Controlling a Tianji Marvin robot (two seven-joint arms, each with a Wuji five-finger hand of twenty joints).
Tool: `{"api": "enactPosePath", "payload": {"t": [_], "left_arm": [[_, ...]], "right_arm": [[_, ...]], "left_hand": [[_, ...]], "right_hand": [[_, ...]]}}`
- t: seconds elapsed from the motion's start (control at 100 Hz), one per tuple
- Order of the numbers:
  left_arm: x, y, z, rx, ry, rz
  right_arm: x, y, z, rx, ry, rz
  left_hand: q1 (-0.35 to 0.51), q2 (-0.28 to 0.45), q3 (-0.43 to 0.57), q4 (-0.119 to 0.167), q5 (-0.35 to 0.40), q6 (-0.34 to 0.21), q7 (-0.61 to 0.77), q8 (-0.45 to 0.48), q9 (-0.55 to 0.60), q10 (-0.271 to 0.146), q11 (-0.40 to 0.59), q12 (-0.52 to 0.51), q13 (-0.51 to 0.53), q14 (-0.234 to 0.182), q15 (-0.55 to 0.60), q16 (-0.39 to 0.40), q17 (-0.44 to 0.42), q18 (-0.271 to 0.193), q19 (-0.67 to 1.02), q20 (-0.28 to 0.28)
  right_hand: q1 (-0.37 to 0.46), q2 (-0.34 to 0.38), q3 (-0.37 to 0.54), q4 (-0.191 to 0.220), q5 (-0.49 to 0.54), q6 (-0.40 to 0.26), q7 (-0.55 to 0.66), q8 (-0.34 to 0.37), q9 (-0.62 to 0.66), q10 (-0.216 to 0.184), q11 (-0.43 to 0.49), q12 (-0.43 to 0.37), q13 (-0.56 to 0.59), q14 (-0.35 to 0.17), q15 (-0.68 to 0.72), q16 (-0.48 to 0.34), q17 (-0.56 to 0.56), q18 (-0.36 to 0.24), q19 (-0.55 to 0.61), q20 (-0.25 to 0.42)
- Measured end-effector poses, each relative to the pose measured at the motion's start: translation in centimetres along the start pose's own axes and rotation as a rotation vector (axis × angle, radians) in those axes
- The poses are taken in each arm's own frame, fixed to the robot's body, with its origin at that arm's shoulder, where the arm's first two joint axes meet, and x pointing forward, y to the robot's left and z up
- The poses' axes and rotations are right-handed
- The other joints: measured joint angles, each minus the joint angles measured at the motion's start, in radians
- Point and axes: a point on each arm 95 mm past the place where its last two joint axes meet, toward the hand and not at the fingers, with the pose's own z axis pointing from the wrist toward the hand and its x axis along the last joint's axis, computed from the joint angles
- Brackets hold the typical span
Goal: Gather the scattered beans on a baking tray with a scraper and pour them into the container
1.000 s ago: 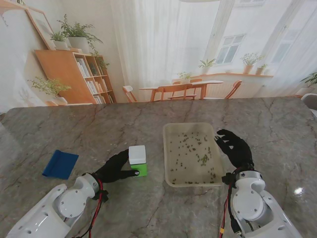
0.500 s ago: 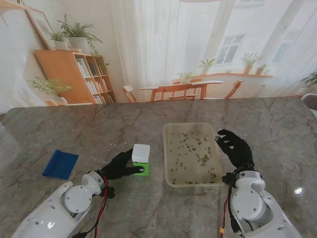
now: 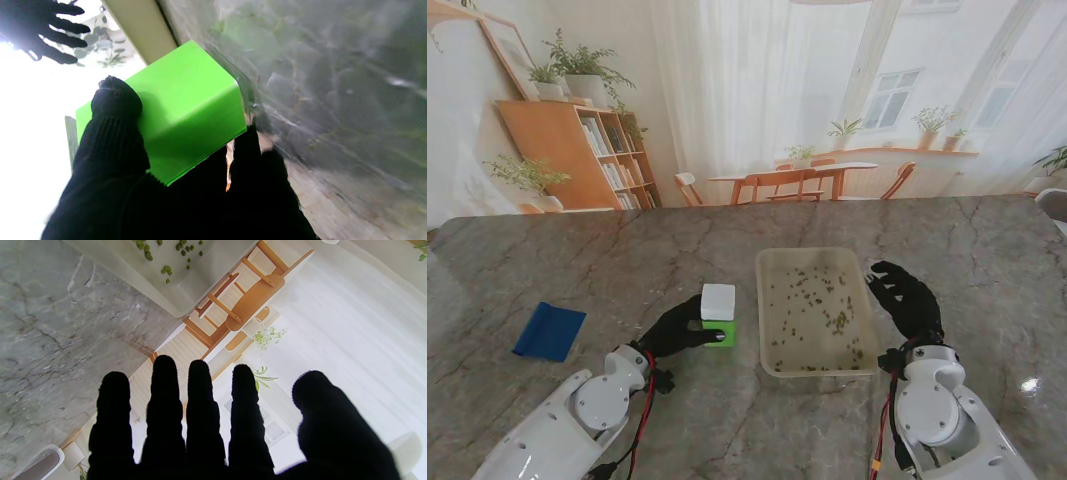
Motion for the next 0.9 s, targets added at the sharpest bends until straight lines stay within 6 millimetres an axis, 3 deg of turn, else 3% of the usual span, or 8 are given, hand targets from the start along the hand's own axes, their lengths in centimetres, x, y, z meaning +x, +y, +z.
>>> {"api": "enactPosePath", "payload": {"t": [0.07,0.19,0.26,0.33,0.75,0.9], "left_arm": [[0.2,0.3,0.1,0.032,0.002,-0.01],[0.4,0.8,0.1,0.06,0.003,-0.017],[0.5,1.0,0.0,0.074,0.003,-0.013],[0.6,1.0,-0.1,0.085,0.008,0.019],[2.4,-0.5,-0.4,0.175,0.038,0.102],[3.4,-1.3,-0.4,0.21,0.057,0.122]], "right_arm": [[0.0,0.0,0.0,-0.002,-0.001,-0.001],[-0.1,0.1,0.0,-0.004,-0.002,-0.001],[-0.1,0.1,-0.1,-0.007,-0.003,-0.002],[-0.1,0.1,-0.1,-0.008,-0.003,-0.002],[-0.1,0.4,-0.1,-0.028,0.01,0.001],[0.1,0.4,-0.2,-0.036,0.025,0.012]], "left_hand": [[0.003,-0.03,-0.009,0.0,0.011,0.003,0.071,0.013,0.06,0.001,0.011,0.017,0.063,-0.006,0.023,0.036,0.073,0.017,0.152,0.071],[0.004,-0.059,-0.055,0.0,0.039,0.004,0.175,0.013,0.142,0.017,0.016,0.279,0.145,0.013,0.089,0.141,0.17,0.058,0.33,0.205],[0.013,-0.08,-0.083,0.0,0.05,0.005,0.211,0.009,0.183,0.027,-0.019,0.365,0.169,0.025,0.119,0.185,0.2,0.085,0.378,0.24],[0.02,-0.08,-0.101,0.0,0.056,0.005,0.225,-0.018,0.211,0.027,-0.052,0.412,0.182,0.029,0.134,0.21,0.231,0.128,0.408,0.253],[0.021,-0.091,-0.109,-0.001,0.154,0.006,0.227,-0.342,0.287,0.063,-0.053,0.458,0.222,0.05,0.2,0.274,0.246,0.154,0.415,0.263],[0.021,-0.091,-0.114,-0.001,0.162,0.006,0.235,-0.381,0.296,0.064,-0.053,0.459,0.232,0.05,0.2,0.274,0.247,0.166,0.415,0.263]], "right_hand": [[0.0,0.0,-0.002,0.0,0.0,0.0,0.0,0.0,0.009,0.0,0.0,0.0,0.0,0.0,0.0,0.0,0.0,0.0,0.0,0.0],[0.0,0.0,-0.011,0.0,0.0,0.0,0.0,0.0,0.009,0.0,0.0,0.0,0.0,0.0,0.0,0.0,0.0,0.0,0.0,0.0],[0.0,0.0,-0.011,0.0,0.0,0.0,0.0,0.0,0.009,0.0,0.0,0.0,0.0,0.0,0.0,0.001,0.0,0.0,0.0,0.0],[0.0,0.001,-0.011,0.0,0.0,0.0,0.0,0.0,0.009,0.0,0.0,0.0,0.0,0.0,0.0,0.001,0.0,0.0,0.0,0.0],[0.001,0.001,-0.012,0.0,0.0,0.001,0.001,0.0,0.009,0.0,0.0,0.0,0.0,0.0,0.0,0.001,0.0,0.0,0.001,0.0],[0.001,0.001,-0.012,0.0,0.001,0.001,0.001,0.0,0.009,0.0,0.0,0.0,0.001,0.0,0.0,0.001,0.007,0.0,0.002,0.0]]}}
